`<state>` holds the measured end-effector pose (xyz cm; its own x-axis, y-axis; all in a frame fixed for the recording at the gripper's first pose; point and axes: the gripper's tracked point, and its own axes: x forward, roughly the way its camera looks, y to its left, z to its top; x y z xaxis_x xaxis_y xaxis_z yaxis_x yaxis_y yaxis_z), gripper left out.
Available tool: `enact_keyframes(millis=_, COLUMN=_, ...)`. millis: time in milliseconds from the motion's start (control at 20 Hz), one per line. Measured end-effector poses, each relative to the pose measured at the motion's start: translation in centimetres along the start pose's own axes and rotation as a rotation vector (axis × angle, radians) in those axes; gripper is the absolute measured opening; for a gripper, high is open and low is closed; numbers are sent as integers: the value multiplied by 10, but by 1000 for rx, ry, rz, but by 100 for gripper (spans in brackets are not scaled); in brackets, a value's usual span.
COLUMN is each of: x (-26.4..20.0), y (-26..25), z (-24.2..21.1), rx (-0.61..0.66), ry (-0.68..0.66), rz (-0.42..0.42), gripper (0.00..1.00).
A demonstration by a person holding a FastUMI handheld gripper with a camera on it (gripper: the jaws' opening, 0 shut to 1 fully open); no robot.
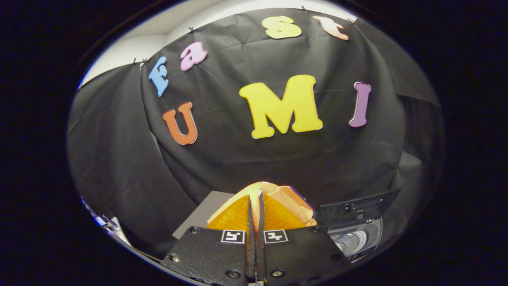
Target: Put the clothes into the washing machine and then close the washing machine lid.
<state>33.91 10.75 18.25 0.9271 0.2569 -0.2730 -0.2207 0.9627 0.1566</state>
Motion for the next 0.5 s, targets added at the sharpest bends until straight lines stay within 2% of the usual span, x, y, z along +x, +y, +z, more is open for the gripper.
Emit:
enact_keyframes(millis=250, x=-44, y=-98, z=22, rx=32, ry=-42, rz=-66, gripper=5)
enact_keyframes(millis=500, x=-67, y=-182, z=16, rx=57, ry=-39, rz=-133, gripper=5)
